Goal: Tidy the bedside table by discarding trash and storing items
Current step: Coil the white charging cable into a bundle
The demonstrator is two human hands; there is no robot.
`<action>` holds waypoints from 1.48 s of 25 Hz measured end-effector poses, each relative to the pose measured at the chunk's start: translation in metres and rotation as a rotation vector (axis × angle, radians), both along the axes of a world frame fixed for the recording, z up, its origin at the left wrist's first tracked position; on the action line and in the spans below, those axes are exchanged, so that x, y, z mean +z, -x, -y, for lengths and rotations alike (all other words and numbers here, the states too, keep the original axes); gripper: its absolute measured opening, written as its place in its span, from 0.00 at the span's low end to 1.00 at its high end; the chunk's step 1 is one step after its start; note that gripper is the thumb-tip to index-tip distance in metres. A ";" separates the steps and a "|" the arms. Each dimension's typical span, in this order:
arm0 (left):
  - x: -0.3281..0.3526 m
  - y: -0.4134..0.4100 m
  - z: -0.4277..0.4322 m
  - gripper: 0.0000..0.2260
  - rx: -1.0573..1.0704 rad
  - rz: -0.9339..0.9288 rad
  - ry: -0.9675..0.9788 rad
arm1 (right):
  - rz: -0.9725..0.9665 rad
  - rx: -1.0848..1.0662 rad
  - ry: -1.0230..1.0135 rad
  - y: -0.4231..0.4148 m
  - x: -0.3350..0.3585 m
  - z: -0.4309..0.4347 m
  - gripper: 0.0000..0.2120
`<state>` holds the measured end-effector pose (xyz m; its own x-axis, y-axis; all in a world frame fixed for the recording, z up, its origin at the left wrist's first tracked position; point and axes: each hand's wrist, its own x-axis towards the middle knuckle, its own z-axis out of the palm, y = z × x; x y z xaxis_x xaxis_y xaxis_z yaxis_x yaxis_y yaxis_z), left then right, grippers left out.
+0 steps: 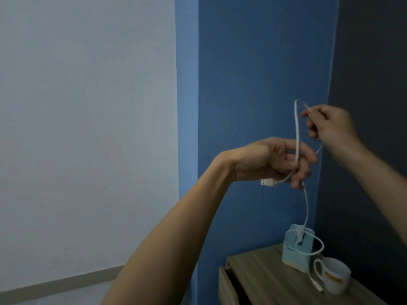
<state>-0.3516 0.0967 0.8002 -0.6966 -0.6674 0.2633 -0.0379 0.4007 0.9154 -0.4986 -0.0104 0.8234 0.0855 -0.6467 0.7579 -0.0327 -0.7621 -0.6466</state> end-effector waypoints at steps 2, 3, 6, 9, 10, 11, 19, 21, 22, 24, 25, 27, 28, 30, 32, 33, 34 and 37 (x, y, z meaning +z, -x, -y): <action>0.009 0.007 -0.007 0.13 -0.016 0.060 0.036 | -0.013 -0.020 -0.005 0.000 0.008 0.001 0.12; 0.013 0.009 -0.009 0.14 0.018 0.072 0.063 | -0.054 0.000 -0.007 -0.001 0.011 -0.001 0.09; 0.032 0.008 -0.013 0.14 0.258 0.135 0.226 | -0.165 0.157 0.000 -0.003 0.022 -0.010 0.08; 0.049 0.002 -0.017 0.13 0.482 0.258 0.322 | -0.196 0.292 0.019 0.001 0.034 -0.021 0.12; 0.051 -0.002 -0.017 0.13 0.526 0.286 0.331 | -0.230 0.327 0.034 0.002 0.036 -0.022 0.15; 0.053 -0.005 -0.016 0.13 0.565 0.306 0.344 | -0.286 0.331 0.078 0.002 0.037 -0.023 0.19; 0.063 -0.018 -0.022 0.14 0.525 0.293 0.275 | -0.408 0.444 0.173 -0.012 0.045 -0.046 0.17; 0.068 -0.026 -0.028 0.12 0.370 0.330 0.187 | -0.364 0.478 0.099 -0.014 0.046 -0.045 0.14; 0.069 -0.029 -0.031 0.12 0.285 0.325 0.143 | -0.326 0.498 0.072 -0.014 0.045 -0.046 0.10; 0.070 -0.029 -0.035 0.15 0.154 0.278 0.088 | -0.263 0.527 0.004 -0.022 0.041 -0.049 0.06; 0.072 -0.027 -0.036 0.19 0.129 0.250 0.094 | -0.255 0.540 -0.024 -0.026 0.037 -0.051 0.06; 0.076 -0.024 -0.035 0.25 0.194 0.224 0.182 | -0.295 0.516 -0.037 -0.040 0.030 -0.049 0.07; 0.079 -0.024 -0.034 0.26 0.244 0.230 0.259 | -0.318 0.455 -0.052 -0.046 0.029 -0.047 0.11; 0.079 -0.023 -0.032 0.26 0.347 0.205 0.426 | -0.302 0.333 -0.075 -0.053 0.026 -0.043 0.15; 0.079 -0.026 -0.032 0.28 0.448 0.101 0.513 | -0.252 0.400 -0.091 -0.050 0.024 -0.047 0.13; 0.079 -0.028 -0.033 0.29 0.487 0.041 0.529 | -0.259 0.441 -0.085 -0.049 0.023 -0.054 0.12; 0.080 -0.028 -0.033 0.30 0.524 -0.028 0.535 | -0.303 0.434 -0.054 -0.047 0.022 -0.059 0.11; 0.087 -0.023 -0.036 0.29 0.529 -0.389 0.377 | -0.744 -0.028 0.213 -0.041 0.020 -0.070 0.12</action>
<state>-0.3290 0.1329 0.8874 -0.1187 -0.7028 0.7014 -0.0138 0.7075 0.7066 -0.4572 0.0599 0.8430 0.6067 -0.5027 0.6159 -0.4219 -0.8602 -0.2865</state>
